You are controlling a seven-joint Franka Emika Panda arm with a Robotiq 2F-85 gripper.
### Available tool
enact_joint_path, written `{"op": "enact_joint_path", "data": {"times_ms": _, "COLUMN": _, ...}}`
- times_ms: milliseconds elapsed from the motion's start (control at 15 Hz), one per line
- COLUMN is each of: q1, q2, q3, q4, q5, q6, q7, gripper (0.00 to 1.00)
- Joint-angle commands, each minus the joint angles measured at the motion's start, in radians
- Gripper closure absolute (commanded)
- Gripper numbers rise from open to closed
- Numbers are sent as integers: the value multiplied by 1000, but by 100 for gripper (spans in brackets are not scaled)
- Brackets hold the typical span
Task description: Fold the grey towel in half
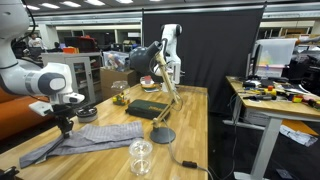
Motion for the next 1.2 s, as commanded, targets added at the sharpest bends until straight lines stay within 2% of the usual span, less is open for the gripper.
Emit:
{"op": "enact_joint_path", "data": {"times_ms": 0, "q1": -17, "q2": -6, "q3": 12, "q4": 7, "q5": 6, "q6": -28, "q7": -33, "gripper": 48}}
{"op": "enact_joint_path", "data": {"times_ms": 133, "q1": -17, "q2": -5, "q3": 14, "q4": 11, "q5": 7, "q6": -31, "q7": -37, "gripper": 34}}
{"op": "enact_joint_path", "data": {"times_ms": 400, "q1": -22, "q2": -4, "q3": 20, "q4": 13, "q5": 12, "q6": -35, "q7": -46, "gripper": 20}}
{"op": "enact_joint_path", "data": {"times_ms": 467, "q1": -22, "q2": -4, "q3": 19, "q4": 13, "q5": 12, "q6": -37, "q7": -46, "gripper": 7}}
{"op": "enact_joint_path", "data": {"times_ms": 533, "q1": -23, "q2": -4, "q3": 19, "q4": 12, "q5": 12, "q6": -40, "q7": -45, "gripper": 0}}
{"op": "enact_joint_path", "data": {"times_ms": 1067, "q1": -41, "q2": 19, "q3": 23, "q4": 15, "q5": 23, "q6": -50, "q7": -50, "gripper": 0}}
{"op": "enact_joint_path", "data": {"times_ms": 1133, "q1": -43, "q2": 26, "q3": 23, "q4": 18, "q5": 25, "q6": -46, "q7": -51, "gripper": 4}}
